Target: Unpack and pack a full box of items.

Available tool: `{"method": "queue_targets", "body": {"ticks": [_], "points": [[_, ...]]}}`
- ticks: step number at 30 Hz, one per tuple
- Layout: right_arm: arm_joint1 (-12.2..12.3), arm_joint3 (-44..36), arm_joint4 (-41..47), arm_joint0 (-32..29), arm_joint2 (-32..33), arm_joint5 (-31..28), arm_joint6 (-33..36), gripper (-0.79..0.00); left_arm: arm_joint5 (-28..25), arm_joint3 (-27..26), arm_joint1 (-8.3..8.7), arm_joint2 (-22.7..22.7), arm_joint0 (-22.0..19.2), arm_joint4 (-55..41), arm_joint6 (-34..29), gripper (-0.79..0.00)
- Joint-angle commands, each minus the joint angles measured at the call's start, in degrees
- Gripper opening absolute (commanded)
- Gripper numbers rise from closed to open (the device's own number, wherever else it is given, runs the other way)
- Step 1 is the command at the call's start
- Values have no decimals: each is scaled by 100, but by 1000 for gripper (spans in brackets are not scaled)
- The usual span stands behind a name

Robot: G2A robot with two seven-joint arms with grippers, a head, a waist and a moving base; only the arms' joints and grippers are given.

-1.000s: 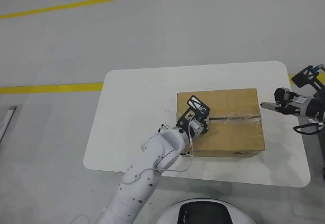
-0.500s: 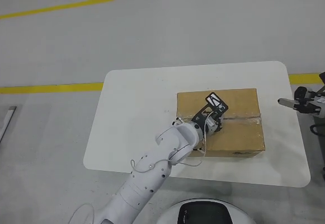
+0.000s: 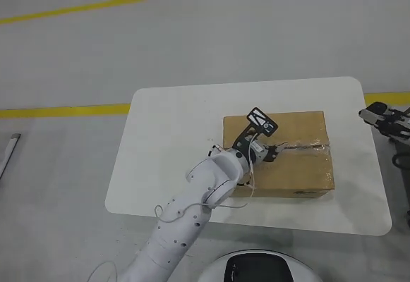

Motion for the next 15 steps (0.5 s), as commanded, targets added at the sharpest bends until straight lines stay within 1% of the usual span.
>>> {"method": "queue_targets", "body": {"ticks": [1,4,9,11,14,15], "points": [[-16,-86,-25,-30,-61,28,-130,-785,51,-315,57,-212,232,59,-43,0],[-50,-254,-81,-81,-211,131,-388,-785,-1,-741,149,-557,518,183,-122,0],[-116,-764,-375,-161,-604,284,-795,-785,112,-1390,304,-1242,1030,635,-253,0],[-134,-1084,-906,-187,-780,318,-975,-785,235,-1658,360,-1542,1259,848,-284,0],[-181,-1519,-1394,-234,-1128,482,-1249,-785,376,-1993,428,-1960,1595,1020,-295,0],[-186,-1687,-1823,-219,-1238,511,-1294,-785,415,-2089,448,-2095,1689,1088,-293,0]]}}
